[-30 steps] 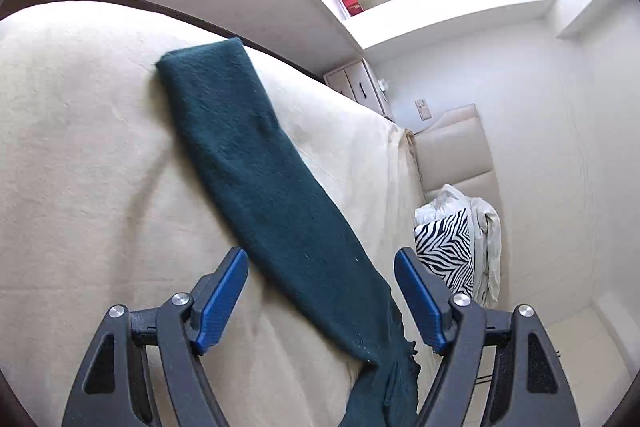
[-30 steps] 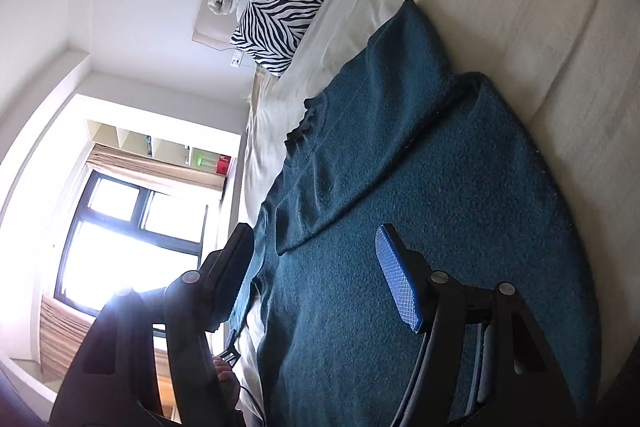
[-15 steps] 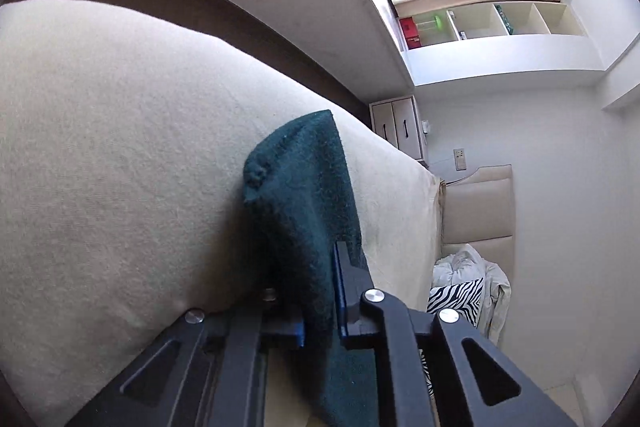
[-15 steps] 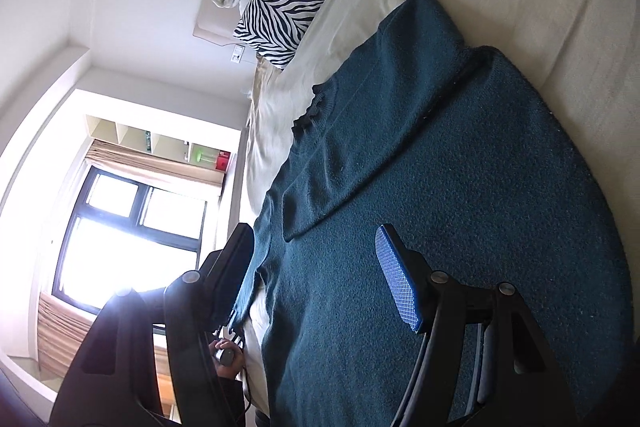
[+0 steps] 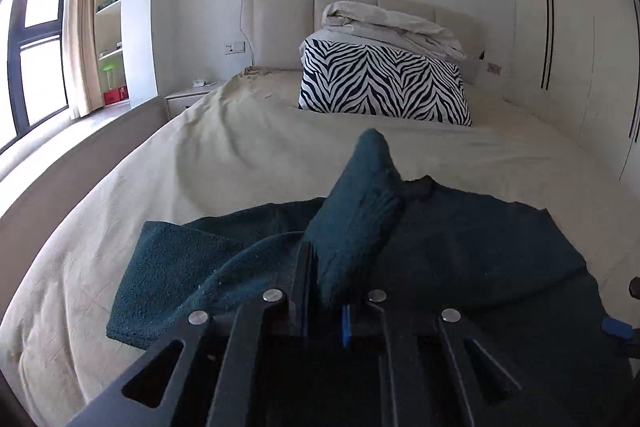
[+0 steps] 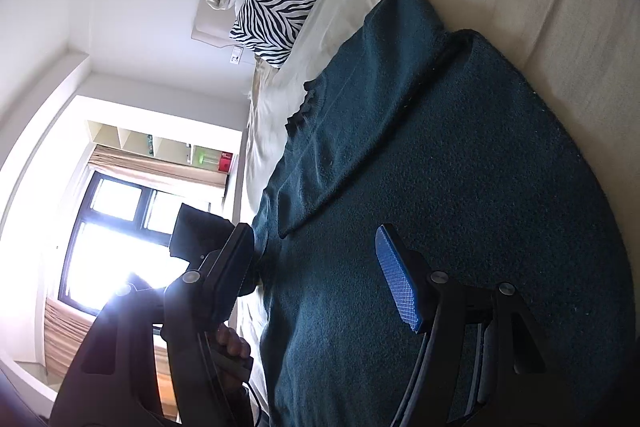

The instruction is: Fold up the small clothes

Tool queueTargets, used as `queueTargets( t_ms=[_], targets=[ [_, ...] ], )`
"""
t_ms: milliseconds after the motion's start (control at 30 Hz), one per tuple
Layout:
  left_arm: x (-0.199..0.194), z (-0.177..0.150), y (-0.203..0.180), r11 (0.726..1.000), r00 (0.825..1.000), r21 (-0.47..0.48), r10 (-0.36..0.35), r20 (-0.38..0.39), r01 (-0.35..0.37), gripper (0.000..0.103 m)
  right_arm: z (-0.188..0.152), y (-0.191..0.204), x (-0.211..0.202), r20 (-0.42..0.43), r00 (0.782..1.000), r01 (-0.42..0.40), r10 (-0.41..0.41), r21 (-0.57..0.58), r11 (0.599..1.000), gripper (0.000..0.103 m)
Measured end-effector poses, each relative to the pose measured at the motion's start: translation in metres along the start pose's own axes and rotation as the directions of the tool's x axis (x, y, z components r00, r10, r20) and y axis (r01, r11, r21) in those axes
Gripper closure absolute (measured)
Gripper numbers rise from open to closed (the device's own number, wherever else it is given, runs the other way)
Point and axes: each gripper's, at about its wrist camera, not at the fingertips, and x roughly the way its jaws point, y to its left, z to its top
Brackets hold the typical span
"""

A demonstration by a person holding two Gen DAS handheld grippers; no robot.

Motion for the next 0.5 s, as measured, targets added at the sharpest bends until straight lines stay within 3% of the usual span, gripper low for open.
queueTargets(
  t_ms=[100, 200, 267, 500],
  targets=[
    [0.024, -0.037, -0.037, 0.997, 0.995, 0.08, 0.0, -0.098, 0.008, 0.086, 0.003, 0.004, 0.01, -0.036, 0.999, 0.032, -0.033, -0.029, 0.999, 0.04],
    [0.023, -0.051, -0.019, 0.999, 0.994, 0.018, -0.027, -0.108, 0.029, 0.086, 0.006, 0.014, 0.035, -0.092, 0.995, 0.032, -0.037, -0.052, 0.998, 0.04],
    [0.006, -0.061, -0.009, 0.999, 0.996, -0.027, -0.034, -0.085, 0.032, 0.074, 0.007, 0.026, 0.065, -0.151, 0.988, 0.03, -0.041, -0.074, 0.997, 0.04],
    [0.006, -0.064, -0.006, 0.999, 0.996, -0.027, -0.026, -0.083, 0.023, 0.072, -0.002, 0.062, 0.188, -0.385, 0.922, 0.005, -0.028, -0.061, 0.998, 0.04]
  ],
)
